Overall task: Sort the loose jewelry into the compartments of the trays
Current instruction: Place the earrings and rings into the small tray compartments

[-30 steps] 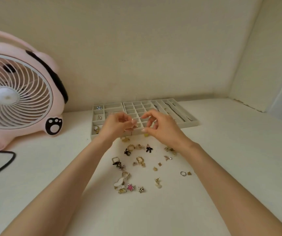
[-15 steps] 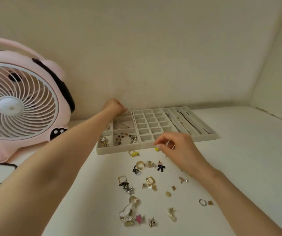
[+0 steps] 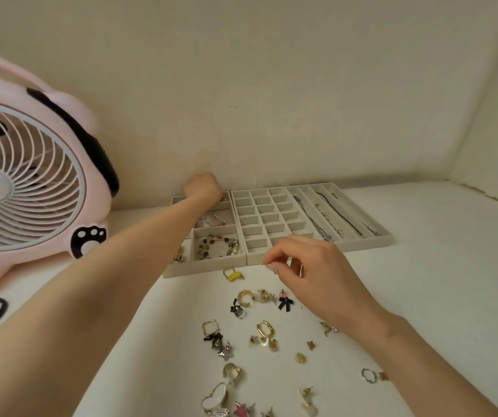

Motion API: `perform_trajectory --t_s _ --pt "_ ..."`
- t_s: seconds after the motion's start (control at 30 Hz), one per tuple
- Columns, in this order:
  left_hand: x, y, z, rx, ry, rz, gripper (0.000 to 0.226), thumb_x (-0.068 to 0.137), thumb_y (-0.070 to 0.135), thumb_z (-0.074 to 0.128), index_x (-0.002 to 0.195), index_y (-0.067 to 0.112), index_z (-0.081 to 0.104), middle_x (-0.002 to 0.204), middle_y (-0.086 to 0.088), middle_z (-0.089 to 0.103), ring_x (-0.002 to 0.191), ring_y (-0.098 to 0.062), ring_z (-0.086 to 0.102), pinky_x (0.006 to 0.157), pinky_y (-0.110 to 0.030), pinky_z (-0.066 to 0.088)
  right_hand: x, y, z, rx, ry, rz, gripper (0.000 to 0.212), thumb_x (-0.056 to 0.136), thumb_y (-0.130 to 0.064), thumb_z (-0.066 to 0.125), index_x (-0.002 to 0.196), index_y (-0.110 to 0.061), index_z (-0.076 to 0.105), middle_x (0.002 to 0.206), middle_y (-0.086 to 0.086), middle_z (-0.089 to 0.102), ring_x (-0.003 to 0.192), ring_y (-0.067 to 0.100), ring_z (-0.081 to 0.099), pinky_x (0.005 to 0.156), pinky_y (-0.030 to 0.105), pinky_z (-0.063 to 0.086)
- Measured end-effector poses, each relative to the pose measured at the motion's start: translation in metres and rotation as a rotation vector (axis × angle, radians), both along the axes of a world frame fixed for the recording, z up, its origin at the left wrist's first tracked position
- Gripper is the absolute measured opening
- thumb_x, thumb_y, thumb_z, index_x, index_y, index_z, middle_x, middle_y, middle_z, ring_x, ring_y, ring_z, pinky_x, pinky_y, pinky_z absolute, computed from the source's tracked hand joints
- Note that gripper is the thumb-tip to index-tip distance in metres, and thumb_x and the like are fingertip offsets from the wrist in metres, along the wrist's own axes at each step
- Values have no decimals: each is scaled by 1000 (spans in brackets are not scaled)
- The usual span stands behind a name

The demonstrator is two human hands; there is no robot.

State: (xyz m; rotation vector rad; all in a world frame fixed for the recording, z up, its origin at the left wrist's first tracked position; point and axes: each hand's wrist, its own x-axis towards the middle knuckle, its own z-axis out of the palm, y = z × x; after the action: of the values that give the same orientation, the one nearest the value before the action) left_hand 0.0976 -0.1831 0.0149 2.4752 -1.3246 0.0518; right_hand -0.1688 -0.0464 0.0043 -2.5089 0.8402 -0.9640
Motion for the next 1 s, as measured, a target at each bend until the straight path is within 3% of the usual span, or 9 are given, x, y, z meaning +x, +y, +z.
perform_trajectory --t_s 0.17,0.37,0.47,0.63,0.83,1.0 --pt "8 8 0 -13 65 -43 23 87 25 62 101 8 64 106 -10 66 97 -28 62 75 -33 47 -1 -2 -1 11 2 -9 10 88 -18 62 85 -26 67 77 -22 58 68 6 54 66 15 43" --pt "19 37 14 -121 151 -81 22 87 26 63 104 12 65 110 -9 65 104 -27 59 88 -36 49 -2 -2 -2 29 24 -19 10 89 -19 61 87 -27 68 75 -25 56 65 5 53 65 15 42" --pt "15 66 20 -191 189 -140 17 86 24 65 100 14 64 109 -7 65 100 -24 59 86 -36 49 -3 -1 -2 53 35 -24 10 90 -20 61 89 -26 69 79 -22 59 67 6 55 68 19 46" --pt "-15 133 14 -177 267 -337 18 84 25 68 97 13 64 96 0 63 86 -15 55 71 -26 43 -3 2 -4 89 51 -26 10 90 -21 61 89 -26 69 82 -18 62 67 3 55 70 23 49" --pt "-55 217 3 -131 529 -624 15 81 18 70 93 8 69 79 7 63 69 0 52 61 -7 39 -5 5 -7 123 66 -20 8 88 -19 63 88 -23 71 82 -13 66 62 3 54 72 30 52" --pt "-76 261 -1 -31 607 -845 7 80 17 72 85 16 68 81 9 66 71 -2 52 65 -14 37 -3 15 -6 132 54 14 8 86 -18 66 83 -24 70 76 -15 65 59 4 53 68 28 50"
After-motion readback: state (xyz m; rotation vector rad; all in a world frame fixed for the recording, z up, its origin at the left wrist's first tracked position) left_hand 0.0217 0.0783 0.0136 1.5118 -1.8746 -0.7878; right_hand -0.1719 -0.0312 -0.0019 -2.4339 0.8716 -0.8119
